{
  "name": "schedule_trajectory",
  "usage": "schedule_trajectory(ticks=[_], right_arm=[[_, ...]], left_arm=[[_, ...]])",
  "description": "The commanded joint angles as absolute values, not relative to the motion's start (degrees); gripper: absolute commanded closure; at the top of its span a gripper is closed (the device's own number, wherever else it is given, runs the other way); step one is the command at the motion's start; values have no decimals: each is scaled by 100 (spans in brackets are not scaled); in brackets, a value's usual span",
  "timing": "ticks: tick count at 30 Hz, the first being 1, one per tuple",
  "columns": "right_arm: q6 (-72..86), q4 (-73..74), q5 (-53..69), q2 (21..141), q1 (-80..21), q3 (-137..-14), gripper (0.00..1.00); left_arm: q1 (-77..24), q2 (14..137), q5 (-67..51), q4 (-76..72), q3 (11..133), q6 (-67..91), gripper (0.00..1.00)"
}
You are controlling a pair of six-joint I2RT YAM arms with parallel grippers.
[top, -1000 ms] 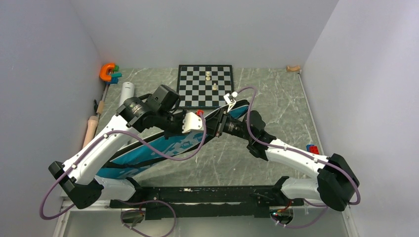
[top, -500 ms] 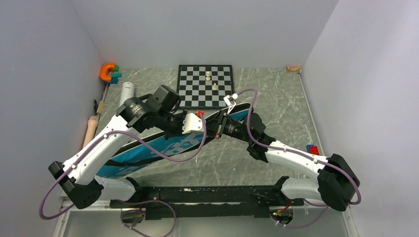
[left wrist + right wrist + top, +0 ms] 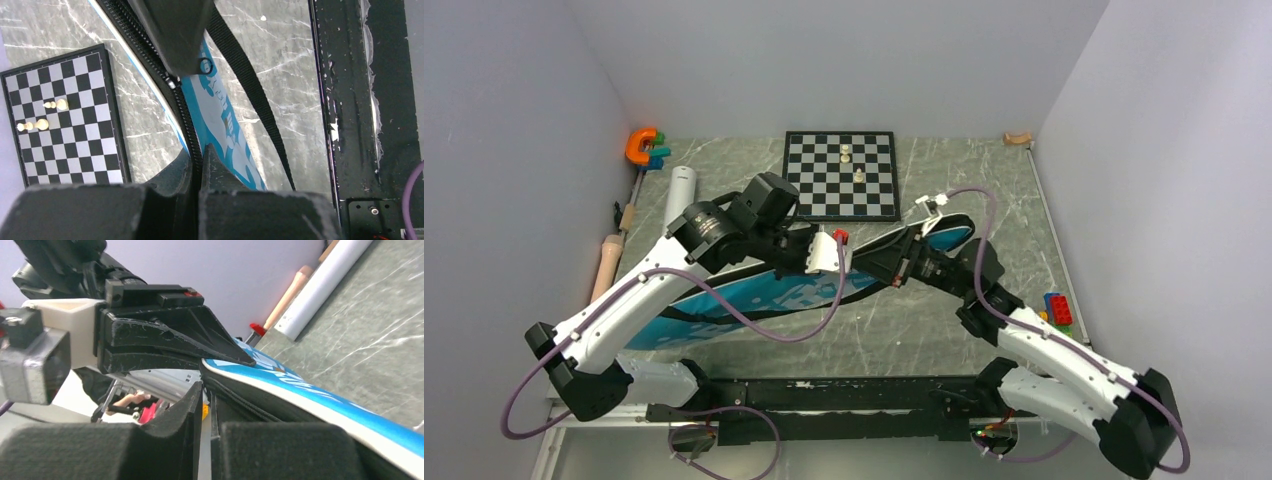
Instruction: Pack up the badminton gear
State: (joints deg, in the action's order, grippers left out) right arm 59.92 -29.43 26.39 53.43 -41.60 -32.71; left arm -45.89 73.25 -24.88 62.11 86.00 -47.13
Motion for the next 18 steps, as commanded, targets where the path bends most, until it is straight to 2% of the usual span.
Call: schedule_trajectory(ticks=[1,8,12,13,15,18], right_arm=[[5739,-2143,2491,4659,-3449,-3131,100],[5454,-1138,2516,4101,-3007,-3231,100],[5491,-1100,2702,4136,-2908,-3250,99],[5475,-1079,2791,4211,-2913,-3287,93],[5565,-1116,2940,4298,-2926,-3304,74],[5655,-1060,2843,4137,-2929,-3436,59]], left_arm=[[-4528,7015,-2516,6758,8649,-4975,100],[-4544,7011,-2499,6776,8664,-4980,100],[-4546,7005,-2466,6730,8666,-4941,100],[-4541,7009,-2450,6713,8666,-4911,100],[-4539,7021,-2445,6676,8681,-4875,100],[-4541,7040,-2419,6632,8667,-4815,100]])
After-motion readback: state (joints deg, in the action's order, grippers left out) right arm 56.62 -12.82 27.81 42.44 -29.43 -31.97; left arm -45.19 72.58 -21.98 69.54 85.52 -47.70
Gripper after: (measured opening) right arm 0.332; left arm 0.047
